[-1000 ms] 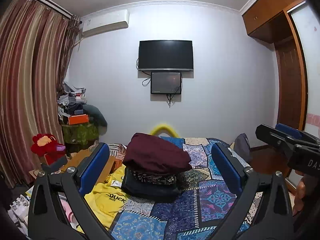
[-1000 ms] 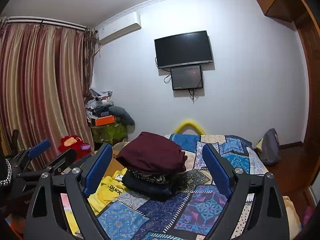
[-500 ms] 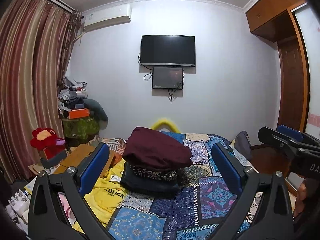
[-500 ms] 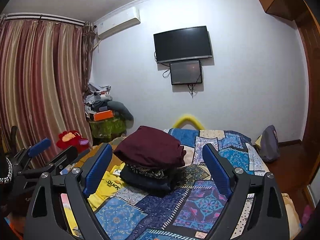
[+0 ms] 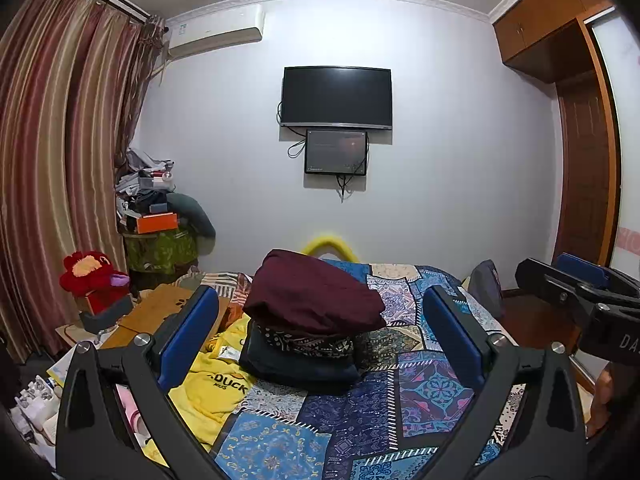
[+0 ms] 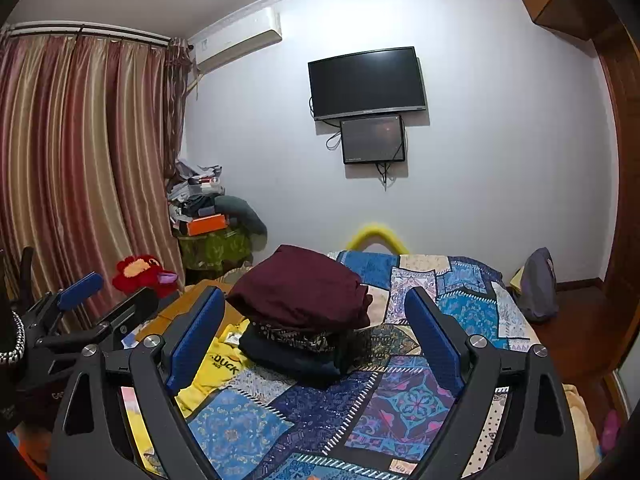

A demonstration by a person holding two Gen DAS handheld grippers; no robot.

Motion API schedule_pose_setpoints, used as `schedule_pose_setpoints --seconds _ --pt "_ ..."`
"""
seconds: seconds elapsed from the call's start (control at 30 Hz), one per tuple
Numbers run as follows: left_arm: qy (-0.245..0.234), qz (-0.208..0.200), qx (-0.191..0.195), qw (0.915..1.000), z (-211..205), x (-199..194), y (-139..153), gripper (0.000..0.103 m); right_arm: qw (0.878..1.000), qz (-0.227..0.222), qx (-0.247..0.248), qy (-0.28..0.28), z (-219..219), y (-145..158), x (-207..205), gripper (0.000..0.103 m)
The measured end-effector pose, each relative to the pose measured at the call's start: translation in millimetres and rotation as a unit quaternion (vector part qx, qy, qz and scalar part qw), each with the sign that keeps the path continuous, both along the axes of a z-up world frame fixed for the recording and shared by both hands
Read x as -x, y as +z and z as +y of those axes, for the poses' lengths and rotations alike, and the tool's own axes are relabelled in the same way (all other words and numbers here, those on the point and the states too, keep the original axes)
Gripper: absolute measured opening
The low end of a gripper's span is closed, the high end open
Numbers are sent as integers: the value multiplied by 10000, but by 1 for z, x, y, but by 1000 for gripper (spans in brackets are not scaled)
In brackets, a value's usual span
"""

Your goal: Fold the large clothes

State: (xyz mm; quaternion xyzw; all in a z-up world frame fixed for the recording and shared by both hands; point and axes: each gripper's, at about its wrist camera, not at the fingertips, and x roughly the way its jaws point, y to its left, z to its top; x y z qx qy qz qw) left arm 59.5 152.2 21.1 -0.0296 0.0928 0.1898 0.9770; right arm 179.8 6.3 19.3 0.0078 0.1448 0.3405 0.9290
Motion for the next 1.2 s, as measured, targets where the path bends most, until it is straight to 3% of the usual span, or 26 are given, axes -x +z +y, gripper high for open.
schedule_pose_setpoints --seconds 0.57,1.2 --pt "-257 69 81 9996 0 -4 -4 102 10000 13 -29 -24 -2 3 -1 90" --pt "-193 52 153 9997 5 -1 -5 102 9998 119 -146 -72 -5 -1 -5 90"
